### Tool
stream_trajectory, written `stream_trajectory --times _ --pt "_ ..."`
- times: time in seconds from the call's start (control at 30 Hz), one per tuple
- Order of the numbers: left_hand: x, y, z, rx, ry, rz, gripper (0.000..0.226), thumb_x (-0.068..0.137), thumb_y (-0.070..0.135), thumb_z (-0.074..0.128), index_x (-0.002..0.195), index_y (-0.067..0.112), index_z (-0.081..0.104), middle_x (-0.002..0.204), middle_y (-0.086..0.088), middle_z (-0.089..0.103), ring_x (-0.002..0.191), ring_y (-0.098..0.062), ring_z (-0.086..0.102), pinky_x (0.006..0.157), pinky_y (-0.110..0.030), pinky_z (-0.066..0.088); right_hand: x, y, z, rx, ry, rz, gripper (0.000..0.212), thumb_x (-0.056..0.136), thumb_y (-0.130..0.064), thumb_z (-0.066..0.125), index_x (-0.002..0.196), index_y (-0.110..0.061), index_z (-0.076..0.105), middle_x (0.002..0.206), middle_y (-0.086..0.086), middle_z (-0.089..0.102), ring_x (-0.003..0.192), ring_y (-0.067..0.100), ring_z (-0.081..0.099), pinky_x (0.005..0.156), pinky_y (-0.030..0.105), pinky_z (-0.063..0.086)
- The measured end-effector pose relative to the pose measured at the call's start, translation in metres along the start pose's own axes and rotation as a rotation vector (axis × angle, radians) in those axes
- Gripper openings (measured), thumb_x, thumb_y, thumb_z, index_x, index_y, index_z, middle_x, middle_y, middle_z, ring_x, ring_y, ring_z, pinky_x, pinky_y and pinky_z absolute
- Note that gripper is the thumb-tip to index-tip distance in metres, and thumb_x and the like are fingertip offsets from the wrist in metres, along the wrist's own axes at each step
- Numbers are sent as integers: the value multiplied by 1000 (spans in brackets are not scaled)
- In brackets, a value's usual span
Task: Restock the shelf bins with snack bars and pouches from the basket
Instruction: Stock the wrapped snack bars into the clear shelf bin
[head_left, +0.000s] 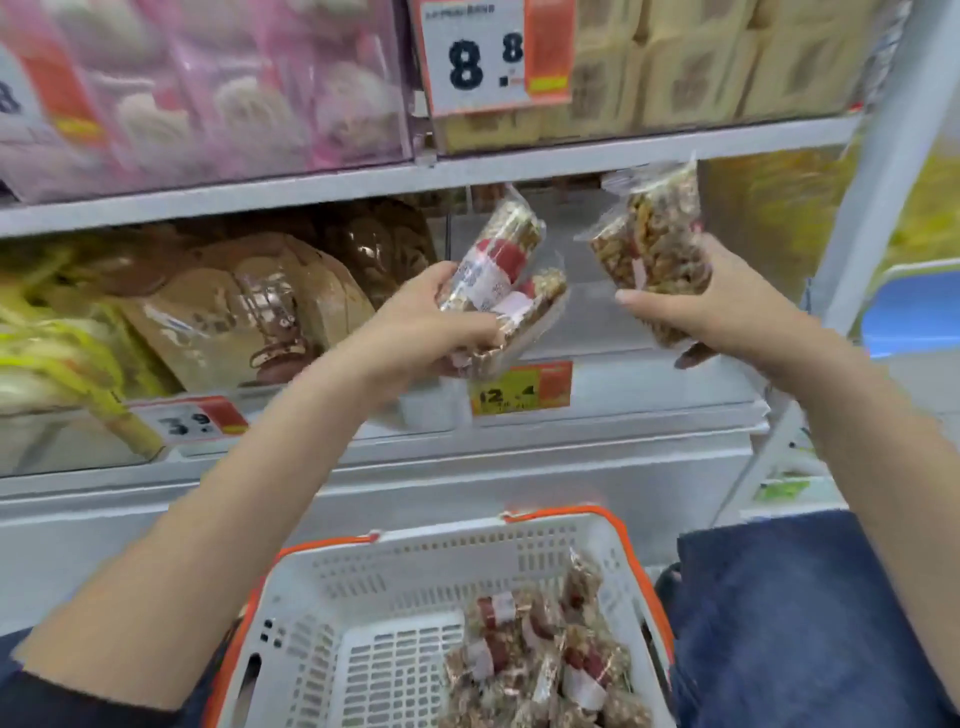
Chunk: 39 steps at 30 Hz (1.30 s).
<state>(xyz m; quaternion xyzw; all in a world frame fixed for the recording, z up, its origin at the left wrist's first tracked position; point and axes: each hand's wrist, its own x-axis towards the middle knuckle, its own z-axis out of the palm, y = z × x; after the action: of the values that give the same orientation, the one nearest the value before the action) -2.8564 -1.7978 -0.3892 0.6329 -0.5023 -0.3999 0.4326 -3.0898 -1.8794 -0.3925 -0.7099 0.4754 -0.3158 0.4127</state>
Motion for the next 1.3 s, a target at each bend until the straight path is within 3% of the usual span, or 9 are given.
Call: stream_trajectory --times 0.13,0.3,0.6,0.7,0.8,0.93,1.1,1.23,1.3 --pt "76 23 15 86 17 -142 36 69 3 72 100 16 57 89 -6 61 74 -19 59 57 -27 49 57 13 -8 -89 77 -50 50 74 -36 79 114 -24 51 85 -3 61 58 15 59 48 28 52" --pt "157 10 50 249 -91 -528 19 79 11 68 95 11 58 93 -8 55 69 -17 51 65 -28 45 109 41 -14 -268 -165 41 32 72 -28 83 86 -26 54 84 2 61 70 19 62 60 39 60" --pt "246 -10 51 392 -201 -757 37 81 11 72 114 5 56 112 -15 57 87 -26 60 63 -37 58 165 75 -23 -300 -409 264 44 72 -32 82 103 -28 50 101 -1 58 91 18 61 75 41 60" --pt "259 -22 44 606 -68 -593 31 74 9 78 97 -1 60 106 -12 57 91 -25 58 74 -38 58 170 86 -23 -352 -461 281 52 71 -29 83 113 -28 51 103 -1 58 92 18 62 73 41 60" --pt "258 -36 50 1050 4 -273 63 76 10 72 133 7 45 134 -16 43 114 -32 50 88 -37 51 170 95 -23 -381 -450 299 56 70 -29 84 115 -24 51 102 -1 58 92 19 62 71 40 60" --pt "239 -43 78 1117 -122 168 66 88 14 58 147 25 28 154 -9 20 142 -29 15 114 -38 17 164 98 -27 -368 -387 292 58 69 -29 85 117 -23 52 102 0 58 92 21 62 68 41 61" --pt "238 -71 85 1258 -269 1 64 96 59 26 151 33 6 159 7 -11 146 -20 -10 118 -47 -1 146 96 -24 -374 -453 260 44 71 -31 83 106 -20 59 97 4 66 85 19 67 70 38 61" --pt "234 -70 73 1230 -247 -67 55 101 28 38 149 36 14 159 2 -9 146 -29 -9 117 -54 4 138 95 -19 -305 -501 179 34 72 -32 82 93 -17 61 83 0 64 73 14 62 65 26 53" --pt "232 -71 67 1300 -191 -87 64 96 8 39 150 34 15 160 -3 -5 145 -35 -3 116 -53 13 136 91 -14 -195 -520 131 40 74 -28 81 104 -12 60 85 -1 60 74 11 58 64 22 49"
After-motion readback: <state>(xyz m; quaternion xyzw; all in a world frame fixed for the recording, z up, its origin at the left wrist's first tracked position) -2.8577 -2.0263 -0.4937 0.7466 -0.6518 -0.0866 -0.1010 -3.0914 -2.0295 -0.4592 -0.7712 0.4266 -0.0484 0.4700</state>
